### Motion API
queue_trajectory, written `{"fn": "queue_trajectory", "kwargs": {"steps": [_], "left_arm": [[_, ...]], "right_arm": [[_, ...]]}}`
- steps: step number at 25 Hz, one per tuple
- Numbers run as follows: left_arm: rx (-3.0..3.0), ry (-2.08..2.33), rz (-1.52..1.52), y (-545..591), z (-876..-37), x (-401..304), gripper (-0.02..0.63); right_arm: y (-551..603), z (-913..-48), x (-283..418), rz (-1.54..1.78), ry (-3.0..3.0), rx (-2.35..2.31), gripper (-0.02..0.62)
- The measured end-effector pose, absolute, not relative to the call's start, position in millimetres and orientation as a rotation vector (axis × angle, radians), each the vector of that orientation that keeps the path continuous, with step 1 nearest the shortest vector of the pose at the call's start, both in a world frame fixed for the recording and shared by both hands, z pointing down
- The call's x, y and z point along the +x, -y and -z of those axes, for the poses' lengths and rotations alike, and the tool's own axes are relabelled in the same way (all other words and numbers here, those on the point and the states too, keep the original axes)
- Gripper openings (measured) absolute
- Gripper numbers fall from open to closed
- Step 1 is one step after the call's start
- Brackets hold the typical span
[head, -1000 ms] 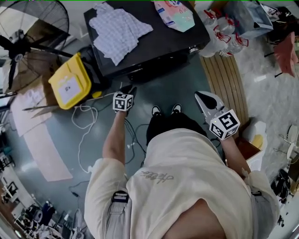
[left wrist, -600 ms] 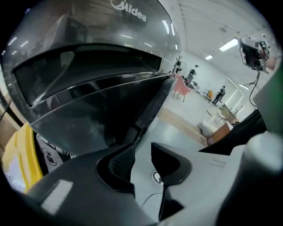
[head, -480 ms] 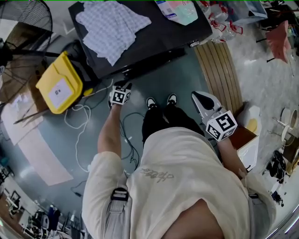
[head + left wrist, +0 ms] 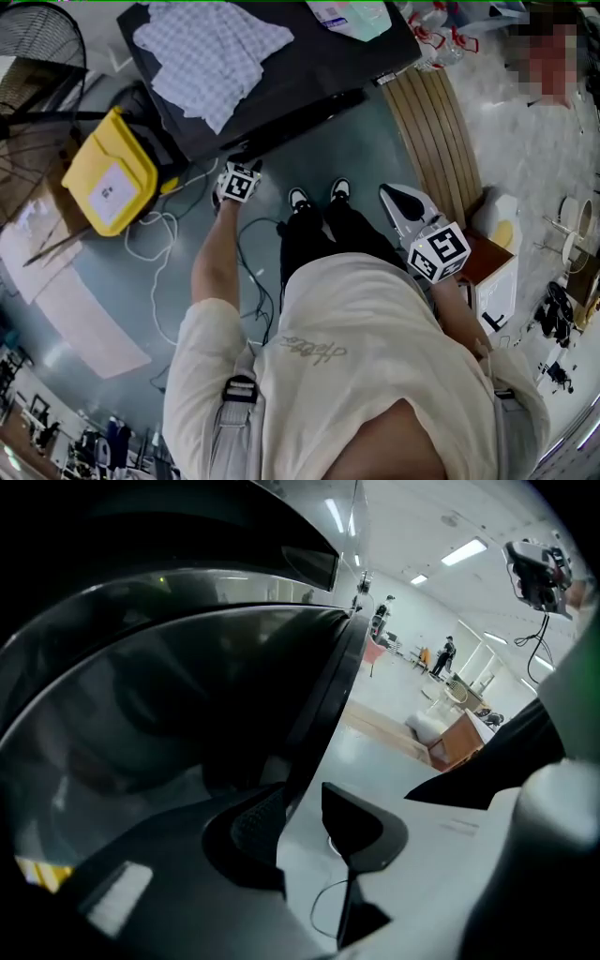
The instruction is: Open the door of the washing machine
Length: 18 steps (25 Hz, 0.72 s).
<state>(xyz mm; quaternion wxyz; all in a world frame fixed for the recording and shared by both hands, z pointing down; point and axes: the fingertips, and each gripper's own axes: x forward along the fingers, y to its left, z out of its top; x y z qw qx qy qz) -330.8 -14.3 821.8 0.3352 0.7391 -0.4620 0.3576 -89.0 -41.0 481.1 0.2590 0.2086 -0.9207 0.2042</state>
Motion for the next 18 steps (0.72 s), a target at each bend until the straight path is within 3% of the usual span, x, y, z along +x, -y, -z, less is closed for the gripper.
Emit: {"fn": "queue_trajectory", "kwargs": {"steps": [4,10,18], "left_arm": [[1.936,1.205,-0.947,23,-824,-331,0.108],[1.887,1.267,-0.841,21,-821,-330,0.103],[1.847,1.229,-0.913,12,-833,-327,0.092]], "right_arm": [[42,-484,-88,-0.564,2.490,0.596,0.002],[35,-487,-88,-0.573,2.488,0.616,0.002],[33,-487,-85,-0.576,2.490,0.624,0.002]]}}
